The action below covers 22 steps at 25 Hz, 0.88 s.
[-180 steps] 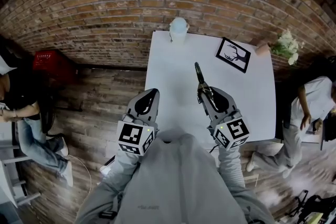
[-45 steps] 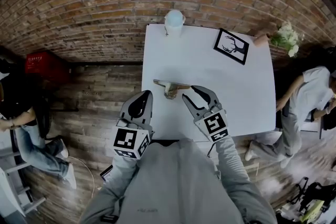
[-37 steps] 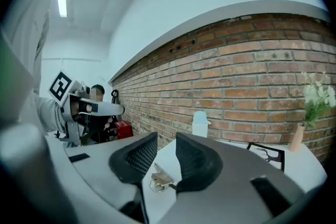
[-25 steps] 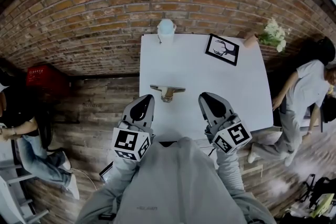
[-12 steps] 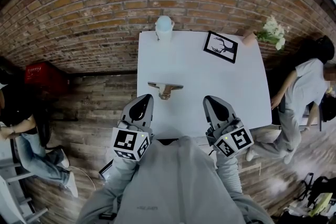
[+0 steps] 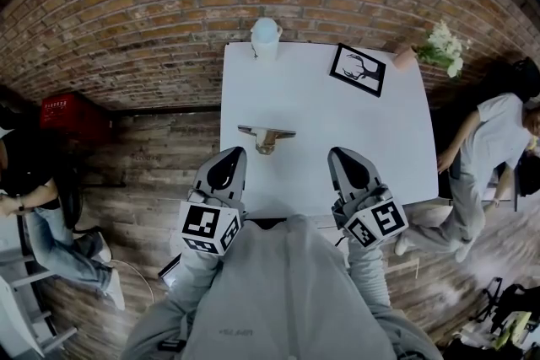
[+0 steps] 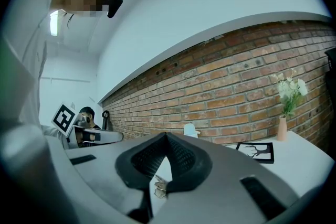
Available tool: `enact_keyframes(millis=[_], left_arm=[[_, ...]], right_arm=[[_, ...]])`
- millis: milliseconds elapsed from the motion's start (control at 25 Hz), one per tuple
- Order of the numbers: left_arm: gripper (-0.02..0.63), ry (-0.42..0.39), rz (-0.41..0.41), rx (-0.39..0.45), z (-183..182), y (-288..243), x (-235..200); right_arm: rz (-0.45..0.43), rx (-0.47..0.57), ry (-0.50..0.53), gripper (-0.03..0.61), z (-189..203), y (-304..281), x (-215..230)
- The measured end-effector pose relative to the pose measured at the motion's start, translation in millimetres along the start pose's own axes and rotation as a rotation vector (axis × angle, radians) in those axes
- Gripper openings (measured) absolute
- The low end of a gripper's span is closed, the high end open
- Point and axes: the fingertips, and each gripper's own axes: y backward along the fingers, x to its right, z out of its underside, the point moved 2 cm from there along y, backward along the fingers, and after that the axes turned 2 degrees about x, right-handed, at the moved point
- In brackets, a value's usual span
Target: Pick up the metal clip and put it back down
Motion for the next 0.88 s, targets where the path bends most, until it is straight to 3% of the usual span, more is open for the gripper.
enact_keyframes(millis=[880], left_arm=[[0.028,0.000,-0.004,-0.002,0.8,0.0,-2.7]], right_arm=[[0.010,-0.018,0.002,0.021,6.9,-3.6,-2.7]])
